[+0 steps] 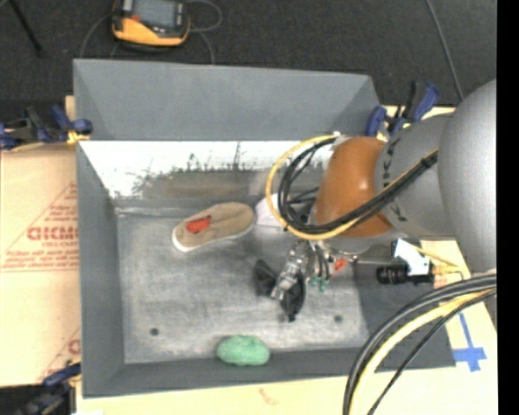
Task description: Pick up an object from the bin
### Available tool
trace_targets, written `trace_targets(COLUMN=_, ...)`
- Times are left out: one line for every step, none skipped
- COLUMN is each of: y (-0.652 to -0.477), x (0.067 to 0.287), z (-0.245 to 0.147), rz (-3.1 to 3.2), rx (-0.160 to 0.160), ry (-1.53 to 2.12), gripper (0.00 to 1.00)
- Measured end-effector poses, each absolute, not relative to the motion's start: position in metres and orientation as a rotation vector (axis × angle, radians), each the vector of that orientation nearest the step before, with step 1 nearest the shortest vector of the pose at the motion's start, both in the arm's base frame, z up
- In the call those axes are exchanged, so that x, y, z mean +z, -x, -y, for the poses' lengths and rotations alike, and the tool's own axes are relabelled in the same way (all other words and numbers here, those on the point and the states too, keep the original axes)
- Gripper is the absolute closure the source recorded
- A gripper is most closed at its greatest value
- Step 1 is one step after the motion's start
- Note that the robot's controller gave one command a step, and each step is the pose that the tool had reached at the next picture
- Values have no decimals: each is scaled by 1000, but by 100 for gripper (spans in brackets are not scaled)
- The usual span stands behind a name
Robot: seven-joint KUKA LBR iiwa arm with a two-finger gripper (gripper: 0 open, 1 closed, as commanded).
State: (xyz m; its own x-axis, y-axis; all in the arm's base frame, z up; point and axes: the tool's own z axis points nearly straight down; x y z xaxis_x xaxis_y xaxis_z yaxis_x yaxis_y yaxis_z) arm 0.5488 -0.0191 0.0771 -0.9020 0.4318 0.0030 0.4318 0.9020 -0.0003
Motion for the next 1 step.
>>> trace_targets(y=-548, x=97, z=19, rz=3059, rx=1, ry=692, gripper=100)
